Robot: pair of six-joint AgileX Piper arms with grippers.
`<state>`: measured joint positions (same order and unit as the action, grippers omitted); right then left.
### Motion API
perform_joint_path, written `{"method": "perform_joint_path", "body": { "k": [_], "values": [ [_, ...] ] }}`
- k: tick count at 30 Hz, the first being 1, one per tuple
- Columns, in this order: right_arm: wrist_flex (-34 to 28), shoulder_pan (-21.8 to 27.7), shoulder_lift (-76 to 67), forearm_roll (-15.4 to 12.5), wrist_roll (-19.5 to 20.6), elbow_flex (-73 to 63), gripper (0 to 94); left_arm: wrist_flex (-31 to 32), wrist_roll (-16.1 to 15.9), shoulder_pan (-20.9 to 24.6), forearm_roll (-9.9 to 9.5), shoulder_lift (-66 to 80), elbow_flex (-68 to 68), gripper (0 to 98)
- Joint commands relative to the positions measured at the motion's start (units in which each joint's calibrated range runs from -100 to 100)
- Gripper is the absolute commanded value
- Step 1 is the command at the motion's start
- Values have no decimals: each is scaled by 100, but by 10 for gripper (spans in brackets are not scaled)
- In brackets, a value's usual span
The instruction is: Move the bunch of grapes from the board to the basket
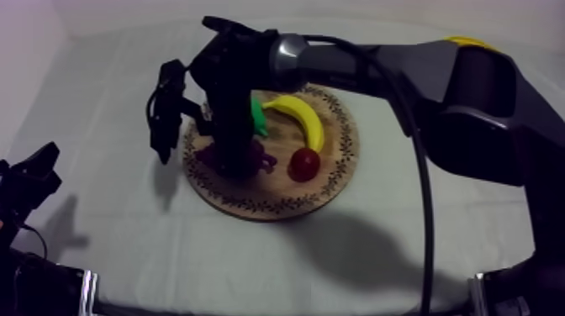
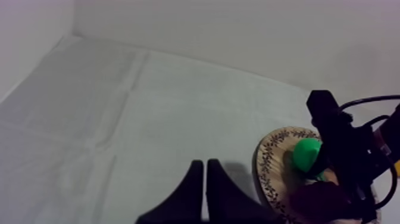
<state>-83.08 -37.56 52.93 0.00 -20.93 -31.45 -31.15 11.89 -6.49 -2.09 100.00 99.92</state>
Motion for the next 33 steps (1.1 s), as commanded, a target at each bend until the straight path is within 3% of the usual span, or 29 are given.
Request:
{"method": "perform_joint_path", "body": {
  "k": [1, 5, 9, 23, 33],
  "values": [
    [0, 2, 21, 9, -10, -19, 500, 3, 1, 1, -4, 0, -4, 1],
    [0, 0, 41, 1, -80, 5, 373, 3, 1, 1, -4, 0, -4, 1],
    [-12, 11, -98, -1, -135, 146, 312, 3, 1, 1, -4, 0, -4, 1],
    [187, 292, -2259, 85, -302, 1445, 305, 3, 1, 1, -4, 0, -4, 1],
    [1175, 925, -3887, 413, 150, 2292, 308, 3, 1, 1, -4, 0, -4, 1]
  ]
}}
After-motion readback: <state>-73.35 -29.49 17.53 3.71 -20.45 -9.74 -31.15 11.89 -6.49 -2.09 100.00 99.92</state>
